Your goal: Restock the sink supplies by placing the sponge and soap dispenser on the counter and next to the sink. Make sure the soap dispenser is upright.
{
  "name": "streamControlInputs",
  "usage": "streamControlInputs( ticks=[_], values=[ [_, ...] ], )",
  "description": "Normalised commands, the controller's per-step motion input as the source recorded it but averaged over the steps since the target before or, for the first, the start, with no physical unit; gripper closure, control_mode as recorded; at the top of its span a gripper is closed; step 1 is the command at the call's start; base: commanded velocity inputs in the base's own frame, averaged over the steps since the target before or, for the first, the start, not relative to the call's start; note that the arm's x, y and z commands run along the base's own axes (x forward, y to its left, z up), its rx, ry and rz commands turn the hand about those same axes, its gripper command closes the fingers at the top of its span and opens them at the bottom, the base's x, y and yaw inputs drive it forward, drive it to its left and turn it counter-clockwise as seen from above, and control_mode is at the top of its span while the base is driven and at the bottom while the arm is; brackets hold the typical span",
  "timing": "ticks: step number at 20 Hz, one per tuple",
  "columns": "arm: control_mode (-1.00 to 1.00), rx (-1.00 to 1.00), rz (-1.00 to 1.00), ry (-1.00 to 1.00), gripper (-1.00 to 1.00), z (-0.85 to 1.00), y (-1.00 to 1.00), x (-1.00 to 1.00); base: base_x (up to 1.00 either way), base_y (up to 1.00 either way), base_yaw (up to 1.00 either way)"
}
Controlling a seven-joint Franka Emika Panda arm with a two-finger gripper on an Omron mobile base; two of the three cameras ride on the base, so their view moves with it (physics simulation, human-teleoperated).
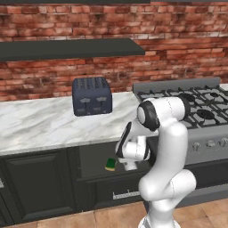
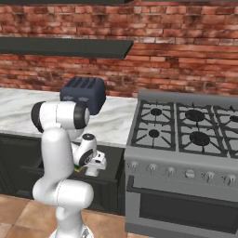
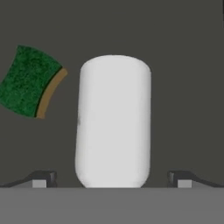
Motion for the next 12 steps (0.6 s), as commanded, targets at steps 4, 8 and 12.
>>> streamControlInputs(
  ticks=[4, 8, 12],
  values=[
    [-1.00, 0.00, 0.00, 0.00, -1.00, -0.31, 0.04, 0.32, 0.00, 0.00, 0.00],
    [-1.00, 0.00, 0.00, 0.00, -1.00, -0.33, 0.05, 0.11, 0.00, 0.00, 0.00],
    [-1.00, 0.00, 0.00, 0.01, -1.00, -0.36, 0.07, 0.05, 0.00, 0.00, 0.00]
  ],
)
